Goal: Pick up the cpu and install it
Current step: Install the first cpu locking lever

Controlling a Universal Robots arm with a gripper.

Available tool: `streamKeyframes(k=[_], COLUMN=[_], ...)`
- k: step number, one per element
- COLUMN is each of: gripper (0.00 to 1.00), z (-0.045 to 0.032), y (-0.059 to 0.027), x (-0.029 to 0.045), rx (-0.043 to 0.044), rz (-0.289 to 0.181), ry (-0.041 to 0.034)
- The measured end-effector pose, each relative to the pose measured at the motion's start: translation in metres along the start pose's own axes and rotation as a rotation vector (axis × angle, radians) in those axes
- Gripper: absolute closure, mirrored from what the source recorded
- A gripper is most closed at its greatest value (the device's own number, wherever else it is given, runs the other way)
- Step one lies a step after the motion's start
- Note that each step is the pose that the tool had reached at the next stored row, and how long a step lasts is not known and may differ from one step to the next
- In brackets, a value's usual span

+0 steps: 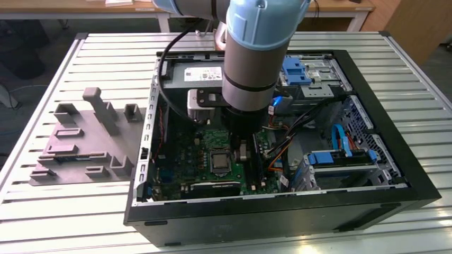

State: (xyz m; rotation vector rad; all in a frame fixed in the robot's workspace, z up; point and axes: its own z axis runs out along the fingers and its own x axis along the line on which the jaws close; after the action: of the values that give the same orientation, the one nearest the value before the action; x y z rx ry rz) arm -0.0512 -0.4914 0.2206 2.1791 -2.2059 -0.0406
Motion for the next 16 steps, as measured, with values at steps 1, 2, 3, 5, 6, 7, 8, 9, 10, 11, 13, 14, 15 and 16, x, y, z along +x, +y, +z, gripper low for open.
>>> streamKeyframes(k=[1, 2, 3, 5, 6, 7, 8, 9, 10, 11, 13, 14, 15, 16], gripper=[0.89, 0.89, 0.89, 0.89, 0.89, 0.89, 0.89, 0.89, 0.89, 0.89, 0.89, 0.89, 0.89, 0.89], z=[0.0011, 0.0023, 0.0035, 0.0061, 0.0075, 0.0088, 0.0098, 0.0107, 0.0116, 0.0123, 0.0136, 0.0146, 0.0159, 0.0172], y=[-0.0001, -0.0001, -0.0002, -0.0004, -0.0004, -0.0005, -0.0006, -0.0006, -0.0006, -0.0006, -0.0008, -0.0009, -0.0009, -0.001], x=[0.0006, 0.0011, 0.0014, 0.0023, 0.0031, 0.0039, 0.0048, 0.0057, 0.0062, 0.0063, 0.0063, 0.0063, 0.0063, 0.0063], rx=[0.0, 0.0001, 0.0001, 0.0002, 0.0003, 0.0006, 0.0008, 0.001, 0.0015, 0.0038, 0.0099, 0.0117, 0.0127, 0.013], rz=[-0.003, -0.009, -0.017, -0.031, -0.034, -0.035, -0.037, -0.038, -0.039, -0.039, -0.039, -0.039, -0.04, -0.04], ry=[0.0003, 0.0007, 0.0012, 0.002, 0.002, 0.002, 0.002, 0.002, 0.0021, 0.0021, 0.0023, 0.0023, 0.0023, 0.0022])
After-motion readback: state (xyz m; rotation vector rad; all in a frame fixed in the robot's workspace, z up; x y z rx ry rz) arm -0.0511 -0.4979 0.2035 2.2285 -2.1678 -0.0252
